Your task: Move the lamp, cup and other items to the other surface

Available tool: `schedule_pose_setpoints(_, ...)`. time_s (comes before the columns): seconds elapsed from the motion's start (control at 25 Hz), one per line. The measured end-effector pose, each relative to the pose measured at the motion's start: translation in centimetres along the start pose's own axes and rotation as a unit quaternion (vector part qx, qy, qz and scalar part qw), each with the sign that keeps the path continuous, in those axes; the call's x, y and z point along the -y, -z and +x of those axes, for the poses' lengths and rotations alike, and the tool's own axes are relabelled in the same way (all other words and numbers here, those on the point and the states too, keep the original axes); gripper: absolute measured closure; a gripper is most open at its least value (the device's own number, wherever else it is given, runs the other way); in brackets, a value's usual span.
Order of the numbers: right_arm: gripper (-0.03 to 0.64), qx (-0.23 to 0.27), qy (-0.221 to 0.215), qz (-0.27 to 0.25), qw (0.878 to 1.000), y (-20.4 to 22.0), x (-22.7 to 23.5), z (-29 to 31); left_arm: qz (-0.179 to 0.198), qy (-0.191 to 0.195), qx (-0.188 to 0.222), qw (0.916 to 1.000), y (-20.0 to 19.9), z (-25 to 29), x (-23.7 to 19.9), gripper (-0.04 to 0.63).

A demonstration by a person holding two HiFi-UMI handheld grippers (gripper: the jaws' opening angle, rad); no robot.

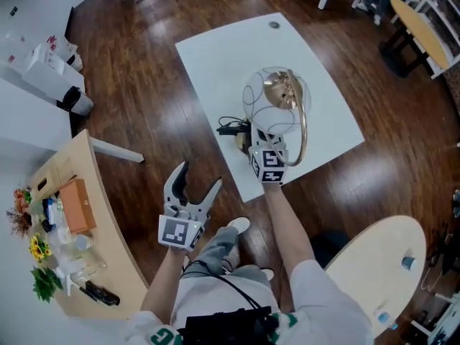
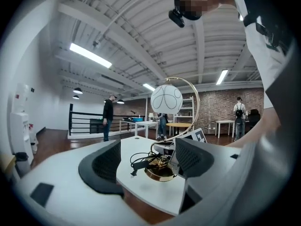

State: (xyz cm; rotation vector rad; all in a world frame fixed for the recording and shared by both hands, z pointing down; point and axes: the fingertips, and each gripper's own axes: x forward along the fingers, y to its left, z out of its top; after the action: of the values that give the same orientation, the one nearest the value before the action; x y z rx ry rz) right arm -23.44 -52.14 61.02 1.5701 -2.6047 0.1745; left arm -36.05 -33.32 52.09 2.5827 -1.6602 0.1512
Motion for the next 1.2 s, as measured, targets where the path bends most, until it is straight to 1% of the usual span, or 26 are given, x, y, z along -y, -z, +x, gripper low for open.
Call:
schedule_pose_setpoints(0.2,0.575,-0.020,-0.015,-0.010,1.000,3.4,-0.8,3.7,-0.001,-0.015,-0.006,0.9999,1.0,-0.1,-1.3,0.242)
schedule_pose_setpoints(0.28,0.575,-0.029,-0.016,-0.015,0.999,4.6,-0.9,4.5,-0.008,-0.019,-0.008,0.9997,0.9,0.0,-1.5,0.244)
schedule_pose_setpoints(0.36,0.575,-0.028,-0.022,-0.019,0.999,4.6,-1.5,5.0,-0.012,-0.023,-0.012,0.9996,1.1,-0.1,-1.7,0.243)
schedule_pose_setpoints(0.44,0.575,-0.030,-0.030,-0.020,0.999,4.6,-2.1,5.3,-0.024,-0.026,-0.012,0.9993,1.0,-0.1,-1.7,0.243)
schedule_pose_setpoints(0.52,0.575,-0.039,-0.025,-0.018,0.999,5.8,-2.1,5.6,-0.031,-0.027,-0.014,0.9990,1.1,0.0,-1.8,0.244)
schedule_pose_setpoints(0.64,0.575,-0.041,-0.027,-0.018,0.999,6.8,-2.5,6.2,-0.030,-0.027,-0.021,0.9990,1.8,0.0,-1.9,0.243)
schedule_pose_setpoints(0.76,0.574,-0.049,-0.028,-0.021,0.998,8.8,-2.3,6.4,-0.029,-0.023,-0.020,0.9991,2.4,-0.3,-1.3,0.243)
schedule_pose_setpoints(0.84,0.572,-0.044,-0.032,-0.017,0.998,8.0,-2.7,6.0,-0.031,-0.021,-0.020,0.9991,2.2,-0.4,-1.1,0.243)
schedule_pose_setpoints(0.92,0.544,-0.036,-0.039,-0.006,0.999,7.3,-2.8,5.6,-0.030,-0.016,-0.018,0.9993,1.9,-0.3,-0.8,0.243)
schedule_pose_setpoints(1.04,0.478,-0.039,-0.043,0.014,0.998,7.9,-2.2,5.2,-0.029,-0.010,-0.015,0.9994,1.9,-0.2,-0.5,0.242)
schedule_pose_setpoints(1.2,0.400,-0.039,-0.041,0.022,0.998,8.1,-1.7,4.2,-0.029,0.000,-0.009,0.9996,1.4,-0.3,0.5,0.243)
